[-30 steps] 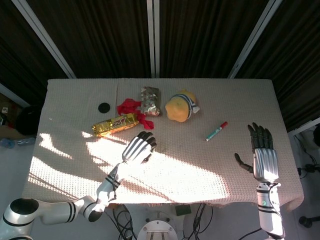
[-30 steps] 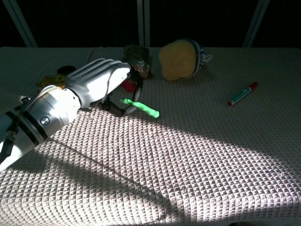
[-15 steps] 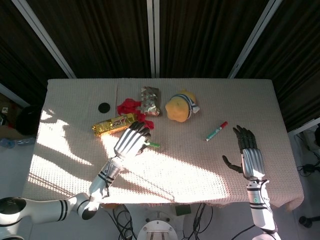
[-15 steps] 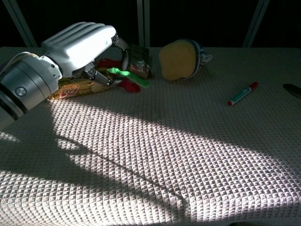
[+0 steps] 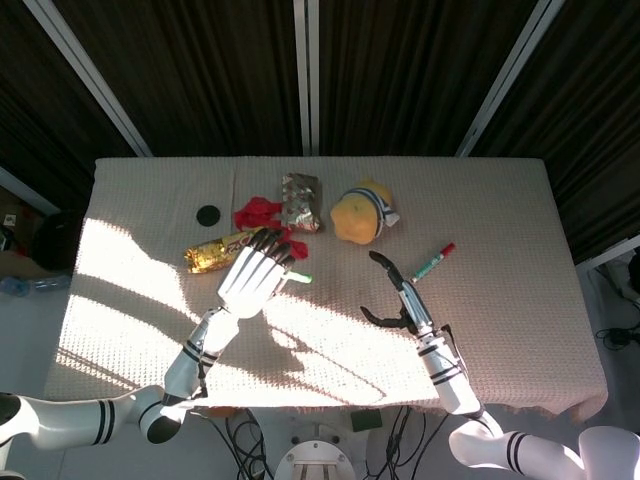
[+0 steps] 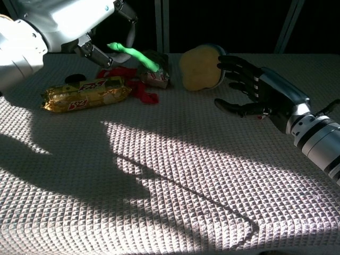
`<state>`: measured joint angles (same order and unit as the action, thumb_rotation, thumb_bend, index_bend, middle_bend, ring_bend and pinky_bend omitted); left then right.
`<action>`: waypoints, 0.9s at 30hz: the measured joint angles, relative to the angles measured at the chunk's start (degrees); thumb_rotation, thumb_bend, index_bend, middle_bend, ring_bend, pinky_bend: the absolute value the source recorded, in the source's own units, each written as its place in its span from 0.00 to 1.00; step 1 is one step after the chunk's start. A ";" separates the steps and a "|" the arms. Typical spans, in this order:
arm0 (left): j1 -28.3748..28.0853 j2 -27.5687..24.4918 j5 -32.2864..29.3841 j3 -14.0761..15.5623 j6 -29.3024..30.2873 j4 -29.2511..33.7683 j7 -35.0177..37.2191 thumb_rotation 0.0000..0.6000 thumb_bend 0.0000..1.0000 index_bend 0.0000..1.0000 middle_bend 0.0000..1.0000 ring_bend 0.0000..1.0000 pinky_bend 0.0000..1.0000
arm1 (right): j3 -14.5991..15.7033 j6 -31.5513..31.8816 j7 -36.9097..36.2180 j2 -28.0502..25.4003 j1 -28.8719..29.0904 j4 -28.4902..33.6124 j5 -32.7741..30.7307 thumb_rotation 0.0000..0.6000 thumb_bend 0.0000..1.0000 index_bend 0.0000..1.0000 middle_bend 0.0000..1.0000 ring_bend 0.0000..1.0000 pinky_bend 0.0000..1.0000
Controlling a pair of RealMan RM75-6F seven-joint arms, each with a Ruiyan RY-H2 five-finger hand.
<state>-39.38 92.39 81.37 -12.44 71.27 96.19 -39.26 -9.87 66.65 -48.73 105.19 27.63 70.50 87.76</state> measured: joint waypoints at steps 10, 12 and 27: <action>-0.57 0.77 0.45 0.46 0.14 -0.34 -0.01 1.00 0.36 0.60 0.41 0.24 0.27 | -1.42 -3.62 -19.96 5.39 7.38 -4.47 1.36 1.00 0.34 0.21 0.06 0.00 0.00; -0.63 1.02 0.39 0.38 0.21 -0.63 0.50 1.00 0.36 0.60 0.41 0.24 0.27 | -1.56 -4.16 -23.28 5.58 8.41 -4.63 1.44 1.00 0.35 0.25 0.06 0.00 0.00; -0.98 1.99 0.93 0.64 0.62 -2.16 2.64 1.00 0.36 0.60 0.41 0.24 0.27 | -3.62 -5.89 -23.78 8.93 11.23 -6.29 -3.50 1.00 0.36 0.41 0.12 0.00 0.00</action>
<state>-40.36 94.38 82.31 -11.80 71.89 94.04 -36.63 -13.49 60.76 -72.51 114.12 38.86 64.21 84.26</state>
